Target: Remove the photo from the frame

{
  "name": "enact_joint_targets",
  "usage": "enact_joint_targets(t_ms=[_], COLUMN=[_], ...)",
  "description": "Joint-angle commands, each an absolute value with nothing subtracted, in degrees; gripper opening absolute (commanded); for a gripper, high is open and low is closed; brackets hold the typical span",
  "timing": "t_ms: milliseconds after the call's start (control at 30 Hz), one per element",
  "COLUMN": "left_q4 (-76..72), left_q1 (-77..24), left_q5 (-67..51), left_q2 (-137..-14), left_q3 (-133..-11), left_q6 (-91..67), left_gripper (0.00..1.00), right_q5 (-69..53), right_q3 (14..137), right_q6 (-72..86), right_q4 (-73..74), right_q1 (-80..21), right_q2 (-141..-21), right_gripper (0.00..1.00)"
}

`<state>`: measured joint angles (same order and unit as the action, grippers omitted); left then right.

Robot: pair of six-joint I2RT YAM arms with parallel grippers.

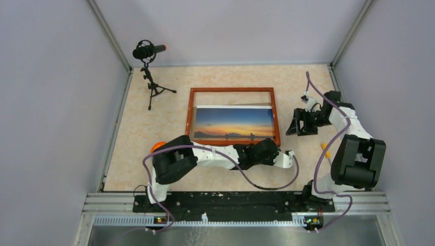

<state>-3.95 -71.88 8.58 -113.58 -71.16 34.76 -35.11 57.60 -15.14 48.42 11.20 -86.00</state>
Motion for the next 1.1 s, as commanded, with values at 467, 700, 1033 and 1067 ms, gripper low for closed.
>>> enact_joint_targets(t_ms=[467,700,1033,1067], left_q4=[10.93,15.11,18.62,19.09], left_q1=[-69.91,-63.84,-55.67,-55.07], left_q5=[-5.31,-16.20,-32.44,-33.63], left_q2=[-101.87,-102.84,-106.10,-106.88], left_q3=[-78.98,-82.11,-85.49,-86.12], left_q6=[26.24,22.05,18.71,18.53], left_gripper=[0.00,0.00,0.00,0.00], right_q5=[-48.17,-59.89,-67.45,-68.24], right_q3=[60.95,59.85,55.15,54.85], right_q6=[-22.47,-38.06,-62.55,-64.84], right_q4=[40.64,49.64,62.30,63.66], right_q1=[21.74,21.90,21.89,21.92], right_q2=[-74.28,-72.88,-75.57,-75.78], right_gripper=[0.73,0.73,0.65,0.65])
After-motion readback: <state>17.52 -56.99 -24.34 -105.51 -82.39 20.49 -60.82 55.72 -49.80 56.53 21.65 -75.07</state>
